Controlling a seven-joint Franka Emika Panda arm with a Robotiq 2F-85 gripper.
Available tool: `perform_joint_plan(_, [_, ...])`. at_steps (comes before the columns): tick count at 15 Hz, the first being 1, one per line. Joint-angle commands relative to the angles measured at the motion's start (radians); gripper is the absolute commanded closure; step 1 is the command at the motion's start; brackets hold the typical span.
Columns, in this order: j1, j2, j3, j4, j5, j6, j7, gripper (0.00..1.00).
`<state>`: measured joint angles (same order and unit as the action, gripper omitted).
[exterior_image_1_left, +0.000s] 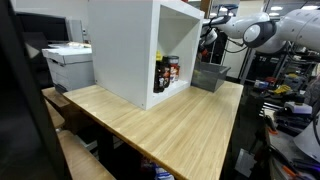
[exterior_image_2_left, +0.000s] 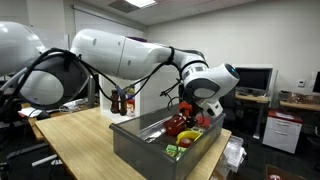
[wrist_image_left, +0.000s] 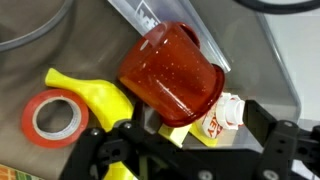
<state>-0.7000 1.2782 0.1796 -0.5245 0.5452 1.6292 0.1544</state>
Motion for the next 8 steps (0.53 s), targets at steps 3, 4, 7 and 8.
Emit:
perform_joint_plan(3, [0.009, -0.009, -0.025, -0.008, -0.004, 0.024, 0.109, 0.0])
perform_joint_plan(4, [0.009, -0.01, -0.028, -0.008, -0.004, 0.026, 0.124, 0.0])
perform_joint_plan(7, [0.011, -0.011, -0.039, -0.009, -0.005, 0.026, 0.164, 0.0])
perform_joint_plan(8, [0.01, -0.011, -0.043, -0.01, -0.006, 0.019, 0.181, 0.0])
